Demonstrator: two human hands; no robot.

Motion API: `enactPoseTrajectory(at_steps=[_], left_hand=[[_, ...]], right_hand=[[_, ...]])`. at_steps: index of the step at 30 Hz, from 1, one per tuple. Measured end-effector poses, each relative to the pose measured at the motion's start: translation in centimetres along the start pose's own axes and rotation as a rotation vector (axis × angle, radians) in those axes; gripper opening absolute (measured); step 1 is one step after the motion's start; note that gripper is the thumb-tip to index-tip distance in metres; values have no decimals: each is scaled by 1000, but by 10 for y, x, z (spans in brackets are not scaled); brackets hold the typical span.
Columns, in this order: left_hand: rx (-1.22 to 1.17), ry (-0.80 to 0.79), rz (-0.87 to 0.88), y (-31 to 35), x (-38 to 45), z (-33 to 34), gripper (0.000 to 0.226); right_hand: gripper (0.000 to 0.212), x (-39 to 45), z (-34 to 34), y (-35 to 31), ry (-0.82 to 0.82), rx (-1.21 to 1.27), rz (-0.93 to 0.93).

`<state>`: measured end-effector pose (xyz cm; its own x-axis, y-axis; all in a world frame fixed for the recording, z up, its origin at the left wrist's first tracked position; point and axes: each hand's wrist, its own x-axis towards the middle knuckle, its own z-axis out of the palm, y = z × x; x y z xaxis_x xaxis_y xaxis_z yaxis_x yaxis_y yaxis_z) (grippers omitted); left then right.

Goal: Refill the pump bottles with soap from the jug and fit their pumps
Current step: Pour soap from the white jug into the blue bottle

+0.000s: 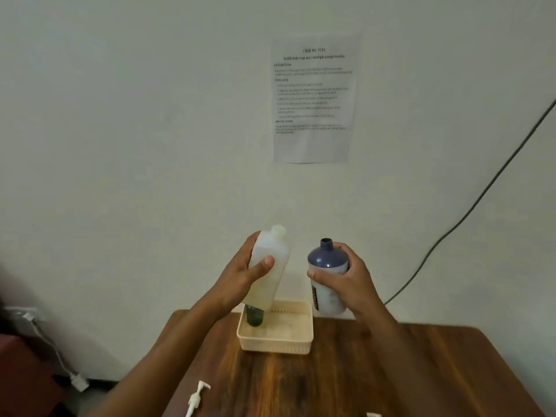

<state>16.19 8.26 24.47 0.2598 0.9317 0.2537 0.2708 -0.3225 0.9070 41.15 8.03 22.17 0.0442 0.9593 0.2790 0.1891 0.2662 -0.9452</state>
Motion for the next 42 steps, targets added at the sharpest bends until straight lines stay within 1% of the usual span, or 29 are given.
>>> enactPoseTrajectory(at_steps=[2,6,9,12,15,20,28,30,35,42], left_hand=[[20,4,25,17,6,-7,52],[89,-5,60,42,12,-18,47],[143,-43,80,54,13,-23,53],[209,-102,101,59,13,-27,70],[282,-167,101,60,14,-29,78],[351,-235,126,70,16,-30,73],[403,-311,174,84,18,-27,61],[423,-318,179,86,19,-26,63],[472,-322,182,92,20,-26,79],[577,-349,167,104,27,-29,75]], right_hand=[[64,5,-1,-20,-6,35,-32],[64,6,-3,-47,-32,30,-61],[68,3,-6,-56,-61,-19,-85],[69,1,-11,-62,-90,-82,-100],[71,1,-19,-66,-120,-150,-106],[68,0,-24,-71,-175,-195,-133],[65,-5,-29,-71,-181,-231,-152],[64,-6,-31,-71,-177,-234,-152],[64,-9,-34,-71,-161,-251,-154],[66,-13,-34,-70,-136,-225,-150]])
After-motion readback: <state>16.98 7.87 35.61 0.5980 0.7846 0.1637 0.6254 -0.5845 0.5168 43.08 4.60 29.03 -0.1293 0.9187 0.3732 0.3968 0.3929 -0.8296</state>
